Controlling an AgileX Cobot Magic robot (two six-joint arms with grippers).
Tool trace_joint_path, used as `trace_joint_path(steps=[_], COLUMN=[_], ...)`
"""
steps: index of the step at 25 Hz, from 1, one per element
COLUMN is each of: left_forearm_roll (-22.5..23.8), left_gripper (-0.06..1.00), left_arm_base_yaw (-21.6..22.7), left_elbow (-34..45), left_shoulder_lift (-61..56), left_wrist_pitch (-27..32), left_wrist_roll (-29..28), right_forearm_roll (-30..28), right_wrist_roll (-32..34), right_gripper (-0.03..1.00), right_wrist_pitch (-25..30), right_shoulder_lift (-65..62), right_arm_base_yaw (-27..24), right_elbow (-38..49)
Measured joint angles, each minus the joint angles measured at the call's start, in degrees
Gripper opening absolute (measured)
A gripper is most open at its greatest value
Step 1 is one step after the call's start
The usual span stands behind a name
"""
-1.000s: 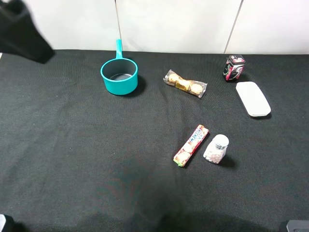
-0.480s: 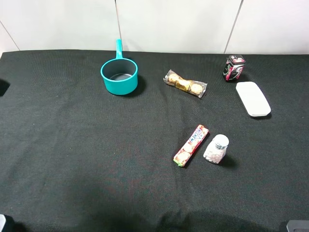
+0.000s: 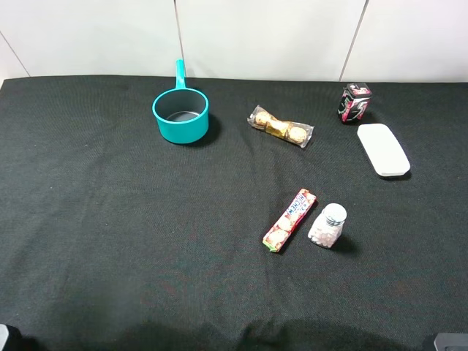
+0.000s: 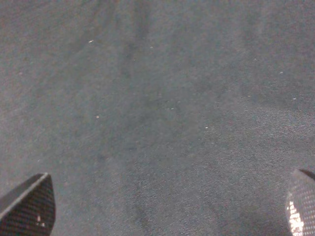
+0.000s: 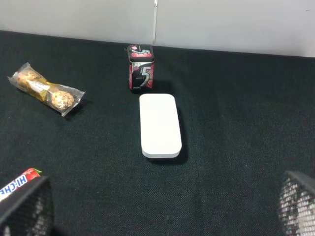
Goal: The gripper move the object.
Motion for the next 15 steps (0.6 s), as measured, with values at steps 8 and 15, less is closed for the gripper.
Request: trace_joint_path(steps=[8, 15], left_forearm_roll=[-0.6, -0.6], left_gripper=[0.99, 0.99], left_arm_base_yaw=[7.7, 13.0], left_elbow=[6.2, 9.4], left_shoulder_lift=[-11.3, -20.2], left_wrist_pitch=[0.0, 2.2], left_wrist_roll=[1.4, 2.7], right_forearm_roll=[0.0, 0.0], right_wrist_roll=[0.0, 0.0], right_gripper=[0.69, 0.69], right_wrist_pitch=[0.0, 0.0], right_shoulder_lift=[0.0, 0.0], right_arm_base_yaw=[0.0, 0.0], right_elbow=[0.0, 0.0])
